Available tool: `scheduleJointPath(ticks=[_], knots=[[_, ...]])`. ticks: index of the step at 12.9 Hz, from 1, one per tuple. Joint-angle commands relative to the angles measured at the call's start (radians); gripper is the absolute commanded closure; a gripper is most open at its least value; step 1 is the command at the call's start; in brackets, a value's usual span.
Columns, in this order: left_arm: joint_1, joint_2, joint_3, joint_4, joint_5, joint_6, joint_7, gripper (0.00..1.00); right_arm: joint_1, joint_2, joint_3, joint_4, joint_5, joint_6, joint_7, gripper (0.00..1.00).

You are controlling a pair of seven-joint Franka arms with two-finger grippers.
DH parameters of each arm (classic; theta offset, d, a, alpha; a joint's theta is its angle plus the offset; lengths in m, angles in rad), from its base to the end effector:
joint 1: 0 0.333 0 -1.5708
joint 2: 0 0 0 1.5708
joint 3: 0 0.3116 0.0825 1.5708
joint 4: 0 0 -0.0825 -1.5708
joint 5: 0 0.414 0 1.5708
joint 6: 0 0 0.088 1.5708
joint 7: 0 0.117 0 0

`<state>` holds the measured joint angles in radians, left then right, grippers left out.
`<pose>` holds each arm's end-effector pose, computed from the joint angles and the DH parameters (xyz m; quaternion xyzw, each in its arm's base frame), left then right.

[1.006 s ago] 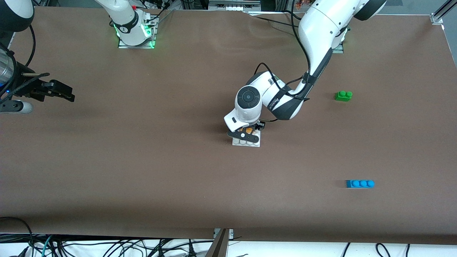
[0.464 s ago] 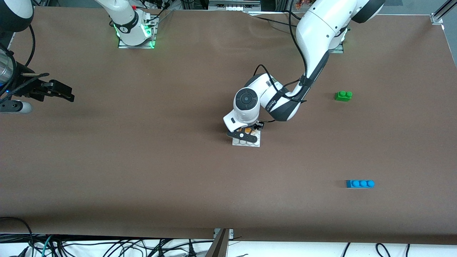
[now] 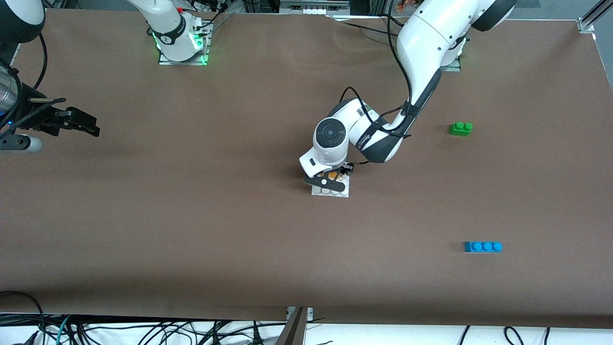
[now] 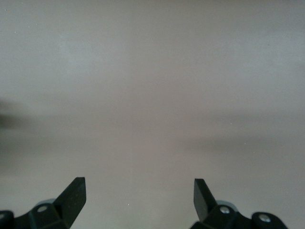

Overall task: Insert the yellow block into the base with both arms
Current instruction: 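Press the yellow brick down onto the base plate studs with the left gripper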

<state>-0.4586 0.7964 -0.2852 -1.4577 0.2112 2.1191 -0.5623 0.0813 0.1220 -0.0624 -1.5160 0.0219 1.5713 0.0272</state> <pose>0.5638 -0.4626 0.1835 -0.9920 0.1144 0.0494 0.0174 0.6182 0.0163 0.5643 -0.9994 0.0044 0.0334 0.0064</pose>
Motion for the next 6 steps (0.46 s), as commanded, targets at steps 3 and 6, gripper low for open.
scheduleJointPath(ticks=[3, 6], knots=[[0.020, -0.072, 0.004, 0.028, 0.013, -0.104, -0.024, 0.00, -0.006, -0.002, 0.001, 0.004, -0.002, -0.013, -0.015, 0.00], [0.070, -0.198, -0.003, 0.030, -0.001, -0.259, -0.018, 0.00, -0.006, -0.002, 0.001, 0.004, -0.002, -0.013, -0.015, 0.00]])
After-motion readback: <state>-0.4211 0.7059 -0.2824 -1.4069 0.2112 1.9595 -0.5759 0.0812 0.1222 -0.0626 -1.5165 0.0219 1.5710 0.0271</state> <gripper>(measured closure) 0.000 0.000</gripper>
